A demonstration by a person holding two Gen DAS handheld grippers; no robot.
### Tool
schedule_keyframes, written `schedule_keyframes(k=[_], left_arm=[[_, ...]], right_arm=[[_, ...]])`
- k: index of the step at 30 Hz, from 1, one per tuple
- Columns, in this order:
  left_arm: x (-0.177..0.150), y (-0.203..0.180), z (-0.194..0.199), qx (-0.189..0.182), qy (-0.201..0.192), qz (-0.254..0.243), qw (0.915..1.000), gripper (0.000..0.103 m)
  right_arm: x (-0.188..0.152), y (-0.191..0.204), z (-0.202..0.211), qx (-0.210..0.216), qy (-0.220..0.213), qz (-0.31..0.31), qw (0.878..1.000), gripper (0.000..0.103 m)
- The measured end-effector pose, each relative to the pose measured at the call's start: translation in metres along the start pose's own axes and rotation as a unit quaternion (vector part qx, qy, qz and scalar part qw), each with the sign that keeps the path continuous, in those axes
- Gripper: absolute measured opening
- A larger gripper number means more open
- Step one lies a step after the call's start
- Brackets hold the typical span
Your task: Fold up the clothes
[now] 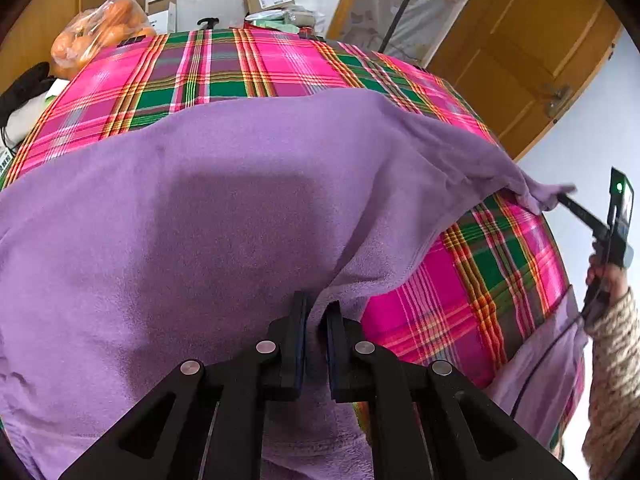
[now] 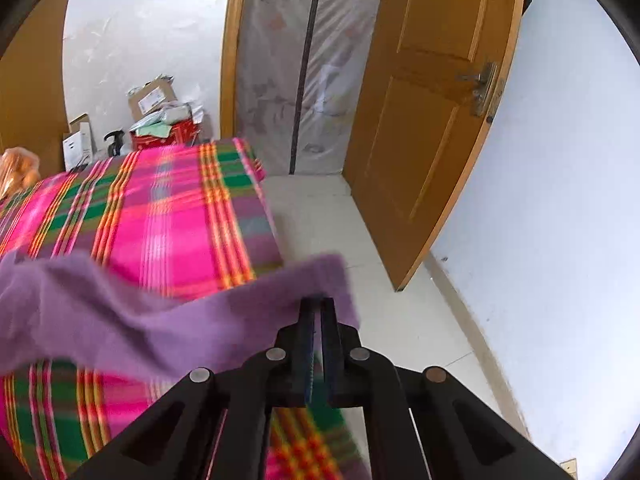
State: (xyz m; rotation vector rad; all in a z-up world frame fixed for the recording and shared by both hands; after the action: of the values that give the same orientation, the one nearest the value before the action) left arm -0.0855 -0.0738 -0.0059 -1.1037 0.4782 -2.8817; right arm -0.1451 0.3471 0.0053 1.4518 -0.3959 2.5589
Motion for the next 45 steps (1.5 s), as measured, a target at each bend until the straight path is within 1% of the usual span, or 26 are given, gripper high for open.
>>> schedule_keyframes(k=[4, 5, 7, 8, 10, 11, 12, 13, 16, 18, 20, 21, 24, 28, 32, 33, 35, 38, 40, 42, 45], left_arm=[[0.0, 0.0, 0.0, 0.001, -0.001, 0.002, 1.0, 0.008], [0.0, 0.0, 0.0, 0.001, -0.001, 0.003, 1.0, 0.008], [0.0, 0.0, 0.001, 0.0, -0.001, 0.004, 1.0, 0.008], [0.0, 0.001, 0.001, -0.001, -0.001, 0.005, 1.0, 0.008], [0.0, 0.001, 0.001, -0.002, -0.001, 0.006, 1.0, 0.008], [0.0, 0.001, 0.0, -0.002, -0.001, 0.006, 1.0, 0.008], [0.0, 0.002, 0.0, -0.003, -0.001, 0.006, 1.0, 0.008], [0.0, 0.002, 0.0, -0.003, -0.002, 0.007, 1.0, 0.008], [0.0, 0.002, 0.0, -0.004, -0.003, 0.008, 1.0, 0.008], [0.0, 0.003, 0.0, -0.006, -0.004, 0.011, 0.9999, 0.008], [0.001, 0.003, 0.0, -0.006, -0.005, 0.011, 0.9999, 0.008], [0.001, 0.003, 0.0, -0.006, -0.005, 0.011, 0.9999, 0.008], [0.001, 0.003, 0.0, -0.005, -0.006, 0.011, 0.9999, 0.008], [0.0, 0.002, 0.001, -0.002, -0.008, 0.008, 0.9999, 0.008], [0.001, 0.004, 0.001, -0.005, -0.007, 0.013, 0.9999, 0.009], [0.001, 0.004, 0.001, -0.005, -0.007, 0.013, 0.9999, 0.008], [0.001, 0.004, 0.001, -0.004, -0.007, 0.013, 0.9999, 0.009], [0.001, 0.004, 0.001, -0.004, -0.008, 0.015, 0.9998, 0.008], [0.001, 0.004, 0.001, -0.004, -0.008, 0.014, 0.9999, 0.009], [0.001, 0.003, 0.001, -0.004, -0.008, 0.013, 0.9999, 0.008], [0.001, 0.003, 0.001, -0.003, -0.009, 0.012, 0.9999, 0.009]], right_arm=[[0.024, -0.005, -0.027, -0.033, -0.012, 0.002, 0.999, 0.004], [0.026, -0.005, -0.031, -0.036, -0.008, -0.007, 0.999, 0.004], [0.028, -0.007, -0.038, -0.029, -0.002, -0.021, 0.999, 0.004], [0.028, -0.008, -0.036, -0.006, -0.006, -0.033, 0.999, 0.004], [0.027, -0.009, -0.03, 0.044, -0.01, -0.056, 0.997, 0.008], [0.025, -0.008, -0.027, 0.067, -0.008, -0.06, 0.996, 0.017], [0.022, -0.005, -0.023, 0.079, -0.007, -0.054, 0.995, 0.027], [0.02, -0.002, -0.018, 0.09, -0.005, -0.047, 0.995, 0.031], [0.011, 0.011, 0.003, 0.132, -0.011, -0.028, 0.991, 0.031], [0.002, 0.021, 0.021, 0.166, -0.006, -0.021, 0.986, 0.031], [-0.005, 0.03, 0.027, 0.196, 0.008, -0.023, 0.98, 0.031], [-0.013, 0.038, 0.031, 0.203, 0.022, -0.012, 0.979, 0.031], [-0.023, 0.056, 0.021, 0.194, 0.048, 0.025, 0.98, 0.031], [-0.019, 0.057, 0.001, 0.172, 0.066, 0.009, 0.983, 0.031], [0.0, 0.041, -0.017, 0.138, 0.054, -0.024, 0.989, 0.031], [0.006, 0.034, -0.021, 0.119, 0.045, -0.034, 0.991, 0.031], [0.014, 0.025, -0.026, 0.096, 0.036, -0.054, 0.993, 0.031], [0.013, 0.012, -0.026, 0.114, 0.044, -0.097, 0.988, 0.031], [0.008, 0.018, -0.014, 0.133, 0.036, -0.079, 0.987, 0.031], [-0.003, 0.031, 0.001, 0.159, 0.035, -0.048, 0.986, 0.031], [-0.022, 0.047, 0.026, 0.193, 0.04, -0.026, 0.98, 0.031]])
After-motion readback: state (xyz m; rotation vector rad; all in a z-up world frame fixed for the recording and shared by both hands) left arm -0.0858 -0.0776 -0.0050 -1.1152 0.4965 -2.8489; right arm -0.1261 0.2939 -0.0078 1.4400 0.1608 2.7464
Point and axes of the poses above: each gripper's, at about its wrist camera, not at the fingertips, and z roughly against the way its jaws point, y to its left, x to its top, the point moved 1 cm from there along -z, roughly the way its jaws point, and after that the axes turned 14 degrees about -y, right-handed, at the moved point
